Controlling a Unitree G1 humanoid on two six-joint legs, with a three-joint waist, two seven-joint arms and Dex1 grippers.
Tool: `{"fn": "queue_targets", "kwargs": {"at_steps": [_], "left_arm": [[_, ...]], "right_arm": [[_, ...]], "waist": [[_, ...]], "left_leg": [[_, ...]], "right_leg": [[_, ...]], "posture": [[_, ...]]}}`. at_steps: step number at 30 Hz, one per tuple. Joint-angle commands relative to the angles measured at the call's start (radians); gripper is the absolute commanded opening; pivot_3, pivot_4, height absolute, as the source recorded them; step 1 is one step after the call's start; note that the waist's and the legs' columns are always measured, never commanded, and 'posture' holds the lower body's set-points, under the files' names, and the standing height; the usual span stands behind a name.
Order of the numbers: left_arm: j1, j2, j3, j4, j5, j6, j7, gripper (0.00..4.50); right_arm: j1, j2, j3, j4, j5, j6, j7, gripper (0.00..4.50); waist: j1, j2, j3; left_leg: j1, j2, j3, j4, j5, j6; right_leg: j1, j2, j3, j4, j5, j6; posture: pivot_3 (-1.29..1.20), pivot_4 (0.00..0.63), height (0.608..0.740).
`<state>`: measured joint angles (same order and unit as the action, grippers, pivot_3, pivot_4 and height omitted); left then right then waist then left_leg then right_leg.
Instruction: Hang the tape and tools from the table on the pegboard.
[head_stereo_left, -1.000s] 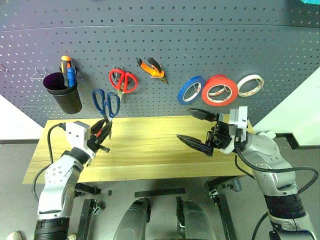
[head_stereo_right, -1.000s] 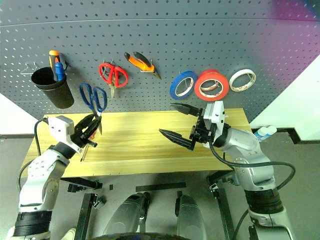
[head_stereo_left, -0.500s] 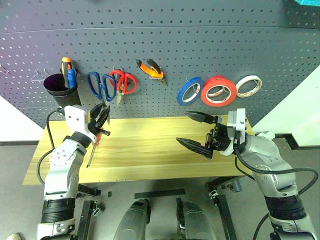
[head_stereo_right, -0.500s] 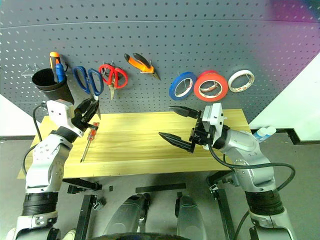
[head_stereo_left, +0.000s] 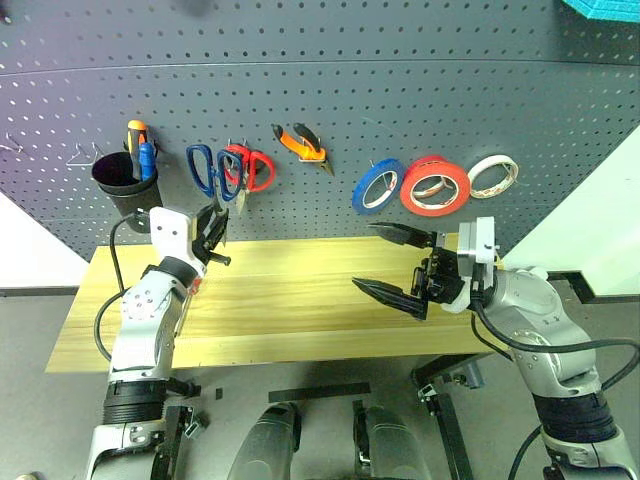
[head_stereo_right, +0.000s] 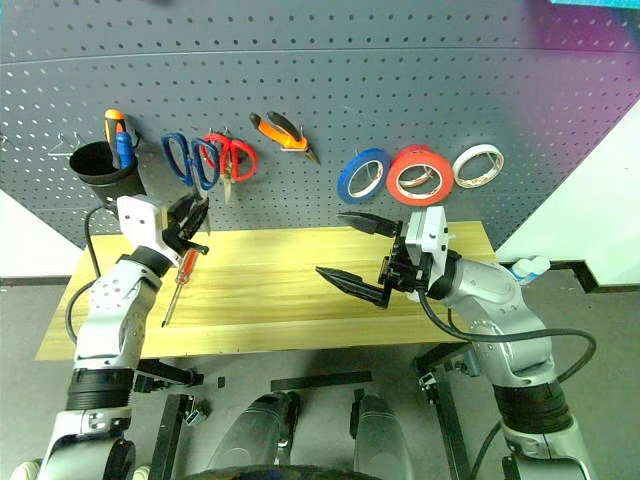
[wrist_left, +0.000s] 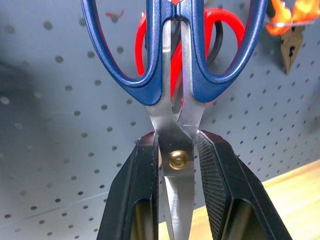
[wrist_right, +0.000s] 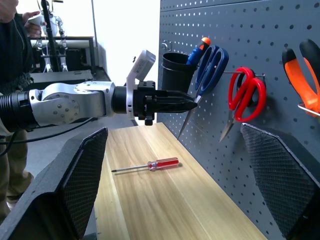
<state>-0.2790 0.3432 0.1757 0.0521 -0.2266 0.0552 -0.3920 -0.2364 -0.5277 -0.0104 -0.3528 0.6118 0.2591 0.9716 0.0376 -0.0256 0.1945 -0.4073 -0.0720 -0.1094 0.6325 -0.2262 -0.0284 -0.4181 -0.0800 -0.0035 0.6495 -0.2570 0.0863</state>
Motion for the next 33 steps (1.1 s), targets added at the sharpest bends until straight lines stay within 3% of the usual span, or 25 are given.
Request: {"fn": "queue_targets", "kwargs": {"at_steps": [1, 22, 26, 30, 32, 33], "left_arm": [[-0.023, 0.011, -0.007, 0.002, 0.029, -0.028, 0.011, 0.83], [-0.050, 0.003, -0.011, 0.071, 0.068, -0.047, 0.025, 0.83], [-0.056, -0.001, -0.008, 0.086, 0.060, -0.047, 0.022, 1.93], [-0.044, 0.006, 0.001, 0.089, 0.061, -0.062, 0.021, 3.36], [-0.021, 0.008, 0.017, 0.066, 0.037, -0.051, 0.012, 3.83], [-0.005, 0.010, 0.026, 0.052, 0.021, -0.043, 0.003, 3.83]], "right_arm": [[-0.003, -0.003, -0.012, -0.043, 0.008, -0.004, -0.006, 4.50], [0.010, 0.001, -0.023, -0.083, 0.066, 0.032, -0.025, 4.50], [0.010, 0.000, -0.021, -0.081, 0.063, 0.033, -0.025, 4.50], [0.011, -0.001, -0.016, -0.081, 0.057, 0.033, -0.026, 4.50], [0.011, -0.003, -0.017, -0.080, 0.055, 0.033, -0.025, 4.50], [0.010, -0.004, -0.018, -0.079, 0.054, 0.033, -0.025, 4.50]], "waist": [[0.000, 0.000, -0.002], [-0.001, 0.000, -0.010], [0.000, 0.000, -0.010], [-0.001, 0.000, -0.010], [-0.002, 0.000, -0.010], [-0.003, 0.001, -0.010]], "left_leg": [[0.000, 0.000, 0.000, 0.000, 0.000, 0.000], [0.002, 0.000, 0.000, 0.001, 0.000, 0.000], [0.005, 0.000, 0.000, 0.001, 0.000, 0.000], [0.011, 0.000, 0.000, 0.001, 0.000, 0.000], [0.013, 0.000, 0.000, 0.000, 0.000, 0.000], [0.014, 0.000, 0.000, 0.000, 0.000, 0.000]], "right_leg": [[0.000, 0.000, 0.000, 0.000, 0.000, 0.000], [0.003, 0.000, 0.000, 0.000, 0.001, 0.000], [0.006, 0.000, 0.000, 0.000, 0.001, 0.000], [0.011, 0.000, 0.000, 0.000, 0.001, 0.000], [0.013, 0.000, 0.000, 0.000, 0.001, 0.000], [0.014, 0.000, 0.000, 0.000, 0.001, 0.000]], "posture": [[0.01, 0.112, 0.740], [0.00, 0.108, 0.740], [0.00, 0.108, 0.740], [0.00, 0.108, 0.740], [0.00, 0.108, 0.740], [0.00, 0.108, 0.740]]}}
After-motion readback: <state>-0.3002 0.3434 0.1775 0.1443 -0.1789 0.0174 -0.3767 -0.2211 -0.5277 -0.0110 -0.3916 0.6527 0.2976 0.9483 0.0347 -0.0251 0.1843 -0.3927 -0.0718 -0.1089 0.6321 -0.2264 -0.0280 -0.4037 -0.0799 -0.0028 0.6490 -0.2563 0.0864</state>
